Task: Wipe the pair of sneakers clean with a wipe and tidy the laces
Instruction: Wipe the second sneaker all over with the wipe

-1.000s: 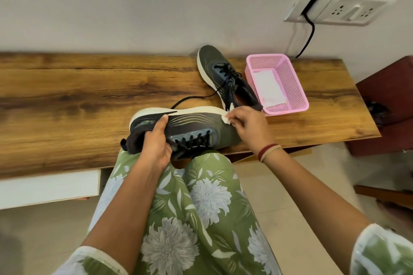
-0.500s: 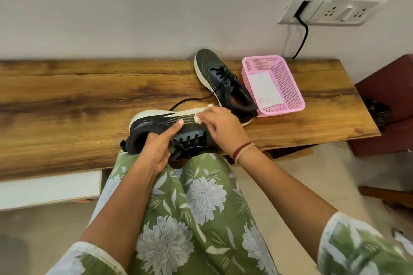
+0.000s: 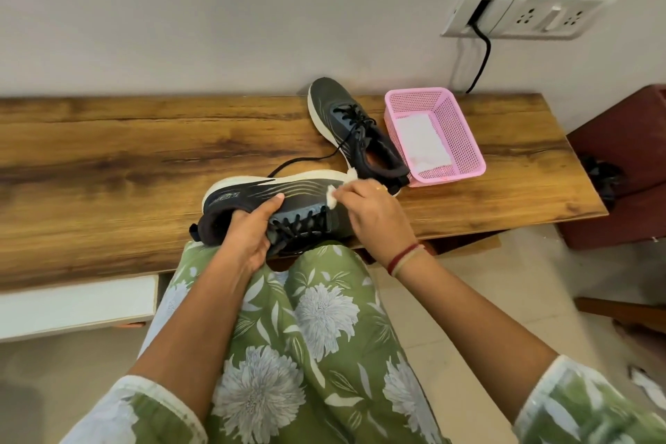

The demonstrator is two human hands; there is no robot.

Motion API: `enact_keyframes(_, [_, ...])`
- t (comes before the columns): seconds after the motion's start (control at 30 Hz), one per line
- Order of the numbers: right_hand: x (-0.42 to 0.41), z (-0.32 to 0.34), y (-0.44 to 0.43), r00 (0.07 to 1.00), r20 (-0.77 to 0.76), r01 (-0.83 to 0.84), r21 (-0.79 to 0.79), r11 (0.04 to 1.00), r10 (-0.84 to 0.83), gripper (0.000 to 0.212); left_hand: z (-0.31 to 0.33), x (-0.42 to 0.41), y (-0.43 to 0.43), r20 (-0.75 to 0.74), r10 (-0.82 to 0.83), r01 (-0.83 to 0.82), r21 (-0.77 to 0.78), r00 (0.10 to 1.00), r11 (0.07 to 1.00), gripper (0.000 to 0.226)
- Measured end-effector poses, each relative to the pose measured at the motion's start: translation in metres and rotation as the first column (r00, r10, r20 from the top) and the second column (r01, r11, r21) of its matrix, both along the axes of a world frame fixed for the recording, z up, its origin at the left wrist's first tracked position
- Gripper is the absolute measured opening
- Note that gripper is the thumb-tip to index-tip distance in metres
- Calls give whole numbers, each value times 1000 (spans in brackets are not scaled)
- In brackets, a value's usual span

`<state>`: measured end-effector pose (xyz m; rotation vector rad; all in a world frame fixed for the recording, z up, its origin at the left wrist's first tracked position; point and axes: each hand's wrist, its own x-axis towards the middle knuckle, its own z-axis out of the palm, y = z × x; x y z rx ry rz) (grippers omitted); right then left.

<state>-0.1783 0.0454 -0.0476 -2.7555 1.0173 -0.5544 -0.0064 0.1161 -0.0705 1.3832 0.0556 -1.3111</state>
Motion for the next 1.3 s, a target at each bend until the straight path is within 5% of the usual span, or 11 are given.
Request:
enact_keyframes(0.23, [-25, -15, -23, 960, -275, -67, -64, 996, 47, 20, -2, 3, -4, 13, -11, 11, 0, 1000, 1000, 17])
enact_keyframes(0.5, [-4, -6, -18, 995, -60, 78, -5, 997, -78, 21, -5, 2, -6, 7, -17, 17, 62, 1000, 998, 20])
enact_keyframes(0.73, [-48, -32, -20, 963, -200, 192, 39, 981, -181, 20, -6, 8, -21, 6, -24, 23, 144, 1000, 989, 42])
enact_keyframes(0.97, [-39, -17, -2, 935, 156, 258, 314, 914, -317, 19, 0, 18, -40, -72, -50, 68, 283, 996, 957, 41])
enact_keyframes(1.07, [-8, -22, -16, 936, 97, 282, 367, 887, -338, 21, 11, 18, -44, -127, -13, 55, 335, 992, 941, 21])
enact_keyframes(1.3, [-5, -38, -18, 952, -73, 304, 342, 889, -298, 22, 6, 24, -51, -187, 47, 32, 402, 981, 915, 16])
